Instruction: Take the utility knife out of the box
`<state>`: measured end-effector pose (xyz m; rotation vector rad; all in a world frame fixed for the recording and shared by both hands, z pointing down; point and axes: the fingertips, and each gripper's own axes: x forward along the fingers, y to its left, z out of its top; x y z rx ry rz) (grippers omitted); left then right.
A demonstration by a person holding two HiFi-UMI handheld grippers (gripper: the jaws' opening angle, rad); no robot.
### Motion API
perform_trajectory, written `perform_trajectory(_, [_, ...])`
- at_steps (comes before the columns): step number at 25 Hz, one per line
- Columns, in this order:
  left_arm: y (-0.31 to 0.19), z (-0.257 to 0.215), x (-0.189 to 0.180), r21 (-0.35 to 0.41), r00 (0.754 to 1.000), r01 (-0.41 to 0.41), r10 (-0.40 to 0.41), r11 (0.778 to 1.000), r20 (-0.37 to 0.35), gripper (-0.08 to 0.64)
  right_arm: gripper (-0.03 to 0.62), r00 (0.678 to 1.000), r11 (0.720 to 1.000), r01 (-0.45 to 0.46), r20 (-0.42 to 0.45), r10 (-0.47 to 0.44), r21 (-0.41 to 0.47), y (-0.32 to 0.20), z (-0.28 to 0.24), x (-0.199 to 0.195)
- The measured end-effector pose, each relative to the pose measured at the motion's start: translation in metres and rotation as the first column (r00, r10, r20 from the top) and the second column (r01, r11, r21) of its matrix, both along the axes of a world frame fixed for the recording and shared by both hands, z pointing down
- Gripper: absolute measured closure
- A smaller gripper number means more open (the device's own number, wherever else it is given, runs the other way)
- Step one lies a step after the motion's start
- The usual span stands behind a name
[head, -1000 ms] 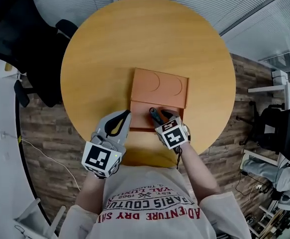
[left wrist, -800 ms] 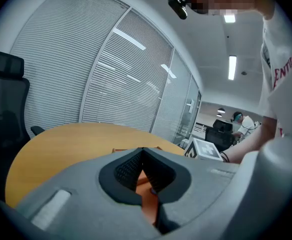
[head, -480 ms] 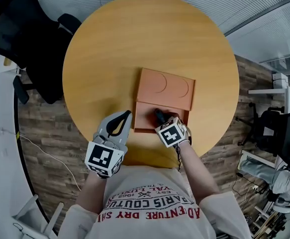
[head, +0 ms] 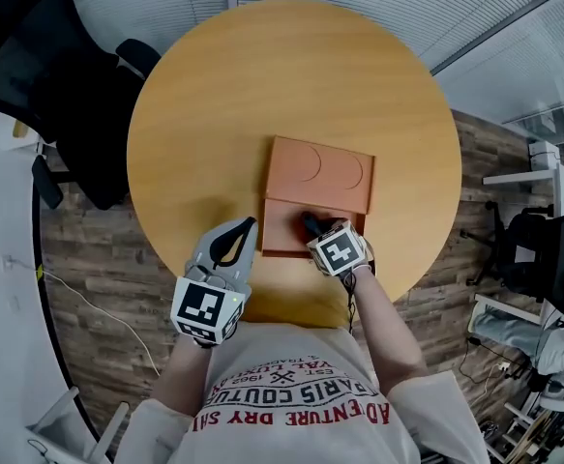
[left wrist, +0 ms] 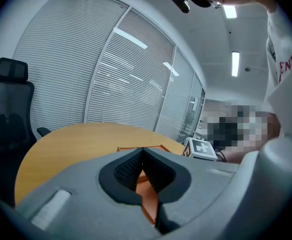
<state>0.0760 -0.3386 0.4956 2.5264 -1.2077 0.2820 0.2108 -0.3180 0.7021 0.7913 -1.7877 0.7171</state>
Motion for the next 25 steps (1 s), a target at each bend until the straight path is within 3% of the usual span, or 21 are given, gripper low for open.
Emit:
perform_trajectory(4, [0.007, -0.006, 0.001, 0.010, 1.000, 0.011, -0.011, 1.000, -0.013, 0.565, 0.463, 1.000, 0.999, 0.024, 0.016, -0.024, 0.044, -0.003, -0.018, -0.002])
perform_trajectory(7, [0.011, -0.012, 0.001, 0.029, 1.000, 0.017, -0.017, 0.999, -0.007, 0.566, 0.462, 0.995, 0.994, 0.061, 0.074, -0.068, 0.086, 0.000, -0.040, -0.014])
perform_trajectory(11, [0.016, -0.025, 0.001, 0.068, 1.000, 0.023, -0.024, 0.997, 0.012, 0.566, 0.462, 0.985, 0.979, 0.090, 0.127, -0.114, 0.182, -0.001, -0.081, -0.026])
perform_trajectory(15, [0.022, -0.036, 0.004, 0.090, 0.999, 0.030, -0.032, 0.995, 0.019, 0.565, 0.462, 0.978, 0.951, 0.063, 0.172, -0.119, 0.303, -0.007, -0.125, -0.025])
perform_trajectory(19, [0.029, -0.049, 0.011, 0.123, 0.999, 0.018, -0.023, 0.992, 0.036, 0.565, 0.462, 0.956, 0.903, 0.010, 0.261, -0.135, 0.430, -0.006, -0.168, -0.024])
perform_trajectory(25, [0.028, -0.089, 0.008, 0.201, 0.999, 0.026, -0.031, 0.979, 0.021, 0.565, 0.462, 0.908, 0.787, -0.134, 0.393, -0.147, 0.602, 0.000, -0.247, -0.015])
